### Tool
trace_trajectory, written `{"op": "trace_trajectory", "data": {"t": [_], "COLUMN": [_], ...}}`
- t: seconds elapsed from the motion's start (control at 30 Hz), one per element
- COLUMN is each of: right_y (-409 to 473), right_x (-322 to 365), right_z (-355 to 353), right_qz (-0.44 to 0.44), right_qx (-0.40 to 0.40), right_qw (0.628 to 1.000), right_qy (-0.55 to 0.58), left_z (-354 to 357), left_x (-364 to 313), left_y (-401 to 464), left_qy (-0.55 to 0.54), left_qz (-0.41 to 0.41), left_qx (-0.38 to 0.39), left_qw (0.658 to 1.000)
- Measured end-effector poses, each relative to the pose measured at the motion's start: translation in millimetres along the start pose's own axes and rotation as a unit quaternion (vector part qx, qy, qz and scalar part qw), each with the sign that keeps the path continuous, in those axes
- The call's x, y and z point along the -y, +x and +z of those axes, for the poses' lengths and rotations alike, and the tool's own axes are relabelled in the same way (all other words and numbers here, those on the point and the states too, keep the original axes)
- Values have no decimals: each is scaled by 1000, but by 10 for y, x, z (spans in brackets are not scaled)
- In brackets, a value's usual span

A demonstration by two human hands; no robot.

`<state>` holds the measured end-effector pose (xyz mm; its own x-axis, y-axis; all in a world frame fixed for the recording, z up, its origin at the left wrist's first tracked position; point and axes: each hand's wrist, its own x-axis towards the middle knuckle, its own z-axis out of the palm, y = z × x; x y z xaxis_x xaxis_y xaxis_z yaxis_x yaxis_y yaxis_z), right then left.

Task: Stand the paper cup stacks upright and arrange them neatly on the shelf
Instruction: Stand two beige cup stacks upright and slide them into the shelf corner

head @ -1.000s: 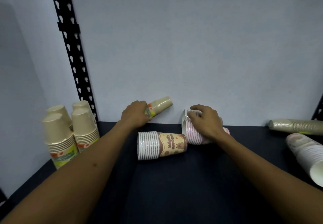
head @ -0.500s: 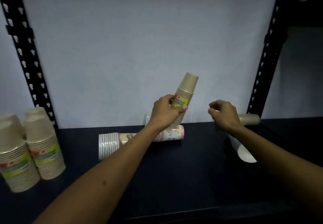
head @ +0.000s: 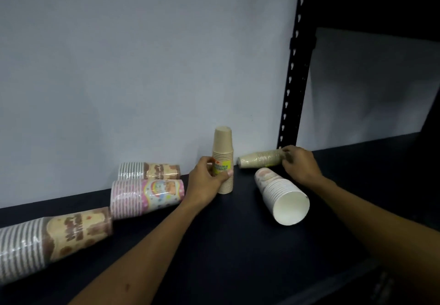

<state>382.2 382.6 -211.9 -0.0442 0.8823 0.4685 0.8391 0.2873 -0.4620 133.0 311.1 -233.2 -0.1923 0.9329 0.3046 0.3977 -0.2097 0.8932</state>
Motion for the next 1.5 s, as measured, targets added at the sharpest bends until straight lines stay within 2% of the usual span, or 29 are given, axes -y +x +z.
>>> {"op": "trace_trajectory", "data": {"t": [0.23,0.4,0.53,0.63,0.77,0.87,1.03,1.37,1.5], "right_y": [267,377,321,174,-25,-225,-524,-861,-1149], "right_x": [-192,-231,-226,-240,-228,-162,27,866,1253], "right_z": [253,380,380,330,181,-12,-366,-742,-622], "right_qz": [-103,-92,-91,-67,10,46,62,-27,-52], "right_qx": [66,51,23,-6,-45,-70,-61,-57,-19], "right_qw": [986,969,963,980,998,991,975,954,930], "right_qy": [-109,-222,-254,-185,-39,102,203,292,363], "left_z": [109,118,126,119,120,119,44,-242,-456], "left_x": [211,245,244,236,191,152,95,-49,-78], "left_y": [265,326,287,243,158,81,-169,-863,-1110], "left_qy": [-30,-56,11,36,59,78,78,55,52], "left_qz": [21,16,15,15,16,11,7,-19,-22], "left_qx": [3,19,51,55,47,36,30,-13,-34], "left_qw": [999,998,999,998,997,996,996,998,998]}}
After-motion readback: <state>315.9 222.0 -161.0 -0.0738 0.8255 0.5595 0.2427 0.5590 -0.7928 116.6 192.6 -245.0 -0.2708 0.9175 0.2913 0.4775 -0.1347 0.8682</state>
